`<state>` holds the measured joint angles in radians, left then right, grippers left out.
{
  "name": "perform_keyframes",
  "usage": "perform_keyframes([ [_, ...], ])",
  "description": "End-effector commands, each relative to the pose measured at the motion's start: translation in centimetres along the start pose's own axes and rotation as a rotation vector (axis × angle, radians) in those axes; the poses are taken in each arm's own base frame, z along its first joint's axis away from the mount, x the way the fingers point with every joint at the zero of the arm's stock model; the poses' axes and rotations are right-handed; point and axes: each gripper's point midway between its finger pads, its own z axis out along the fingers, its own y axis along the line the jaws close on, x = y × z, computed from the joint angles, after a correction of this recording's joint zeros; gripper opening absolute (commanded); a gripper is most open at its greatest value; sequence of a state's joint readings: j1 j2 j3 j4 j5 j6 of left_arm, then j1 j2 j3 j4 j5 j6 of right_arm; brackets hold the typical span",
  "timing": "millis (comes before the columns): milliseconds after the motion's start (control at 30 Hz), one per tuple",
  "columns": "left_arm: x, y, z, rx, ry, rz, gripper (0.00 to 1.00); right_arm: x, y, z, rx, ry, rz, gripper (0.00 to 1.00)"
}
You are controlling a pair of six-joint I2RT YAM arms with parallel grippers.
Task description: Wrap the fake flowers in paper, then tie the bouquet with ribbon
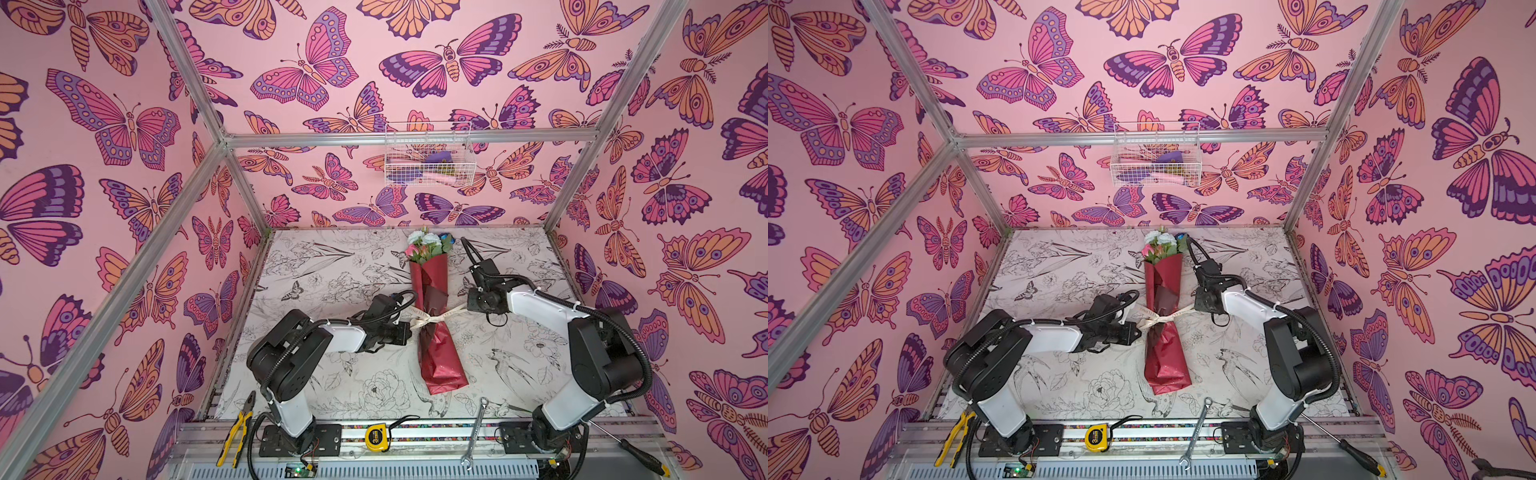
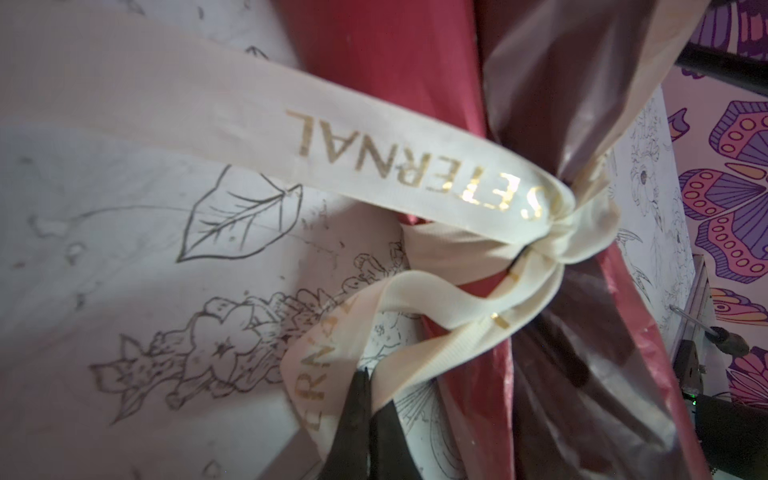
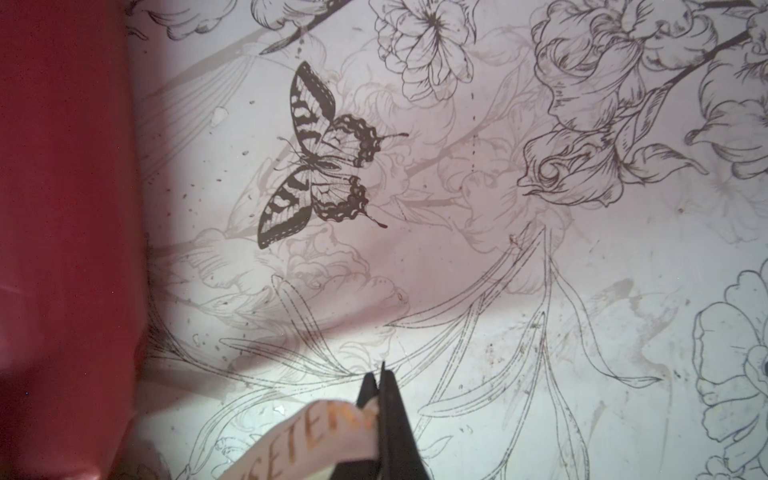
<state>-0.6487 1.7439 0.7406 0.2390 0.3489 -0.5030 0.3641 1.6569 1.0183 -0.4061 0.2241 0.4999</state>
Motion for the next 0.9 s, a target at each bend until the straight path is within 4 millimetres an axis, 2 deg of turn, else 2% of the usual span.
perform_keyframes([
  [0, 0.5, 1.0, -0.3, -0.035, 0.009, -0.029, 0.00, -0.6, -1.0, 0.3, 0.046, 0.000, -0.006, 0.00],
  [133, 0.7, 1.8, -0.3, -0.072, 0.006, -0.040, 0.00, -0.6, -1.4, 0.3, 0.063, -0.003, -0.001, 0.00],
  [367, 1.2, 5.9, -2.0, -0.297, -0.025, -0.095, 0.00, -0.9, -3.5, 0.3, 0.094, 0.011, 0.049, 0.00],
  [433, 1.0, 5.5, -2.0, -0.285, -0.022, -0.074, 0.00, -0.8, -3.2, 0.4, 0.074, 0.014, 0.050, 0.00],
  [533, 0.5, 3.9, -1.4, -0.208, -0.001, -0.031, 0.00, -0.3, -1.8, 0.8, 0.001, 0.033, 0.052, 0.00],
  [633, 0.2, 2.5, -0.9, -0.154, 0.005, 0.012, 0.00, 0.2, 0.5, 0.7, -0.085, 0.042, 0.035, 0.00],
  [767, -0.3, 1.1, -0.8, -0.096, -0.005, 0.065, 0.00, 0.5, 4.4, -0.7, -0.215, 0.061, 0.005, 0.02],
  [800, -0.4, 0.9, -0.9, -0.090, -0.008, 0.074, 0.00, 0.6, 5.2, -1.2, -0.239, 0.060, -0.001, 0.08],
  [867, -0.5, 0.7, -1.0, -0.081, -0.012, 0.098, 0.00, 0.6, 7.1, -2.7, -0.298, 0.056, -0.015, 0.32],
])
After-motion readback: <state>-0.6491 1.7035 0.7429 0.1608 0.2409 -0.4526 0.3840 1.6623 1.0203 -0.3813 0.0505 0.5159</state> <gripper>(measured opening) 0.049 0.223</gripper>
